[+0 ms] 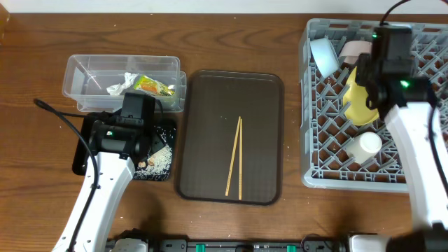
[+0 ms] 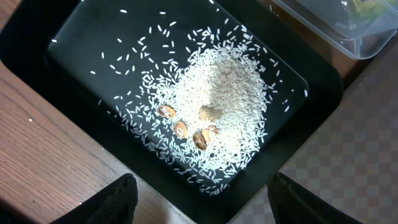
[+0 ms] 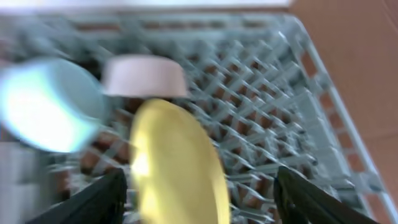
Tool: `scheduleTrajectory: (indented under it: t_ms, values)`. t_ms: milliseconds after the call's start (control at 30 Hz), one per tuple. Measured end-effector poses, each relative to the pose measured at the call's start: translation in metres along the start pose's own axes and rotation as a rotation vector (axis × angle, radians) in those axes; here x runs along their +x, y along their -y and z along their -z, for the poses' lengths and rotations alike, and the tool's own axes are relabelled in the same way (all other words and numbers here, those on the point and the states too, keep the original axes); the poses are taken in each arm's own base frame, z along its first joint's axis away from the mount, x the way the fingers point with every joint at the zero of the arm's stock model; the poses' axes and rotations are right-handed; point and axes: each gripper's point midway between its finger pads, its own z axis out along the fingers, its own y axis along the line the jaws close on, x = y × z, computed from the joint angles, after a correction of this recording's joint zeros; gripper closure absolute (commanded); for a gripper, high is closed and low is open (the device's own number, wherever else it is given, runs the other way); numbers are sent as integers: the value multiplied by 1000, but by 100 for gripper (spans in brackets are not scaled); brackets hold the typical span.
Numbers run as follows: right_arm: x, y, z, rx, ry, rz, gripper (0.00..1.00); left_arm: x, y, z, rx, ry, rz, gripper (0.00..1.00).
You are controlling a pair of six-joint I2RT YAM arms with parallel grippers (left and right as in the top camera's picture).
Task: Sort waste into correct bins and load items into the dishwasher rack
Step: 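Stand the yellow plate upright in the rack and release it, then reach the right gripper to the chopsticks and grasp one chopstick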
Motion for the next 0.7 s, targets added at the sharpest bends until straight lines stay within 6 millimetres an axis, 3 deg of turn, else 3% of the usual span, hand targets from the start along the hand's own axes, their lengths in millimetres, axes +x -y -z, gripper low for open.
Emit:
scheduleTrajectory:
  t_ms: [133, 233, 300, 400, 533, 700]
  values:
    - [-15, -32, 41, -260, 73, -35, 31, 2, -2, 0, -6, -7, -2, 30]
    - [-8, -74, 68, -496, 50, -22, 34, 3, -3, 0, -11, -12, -4, 30]
    - [13, -104, 79, -630, -37, 5, 35, 4, -4, 0, -16, -17, -6, 30]
    - [49, -135, 87, -725, -186, 59, 36, 6, -5, 0, -21, -24, -8, 30]
    - [108, -175, 95, -781, -417, 173, 34, 7, -7, 0, -27, -30, -10, 30]
    - [165, -217, 99, -803, -608, 313, 36, 12, -10, 0, -42, -47, -16, 30]
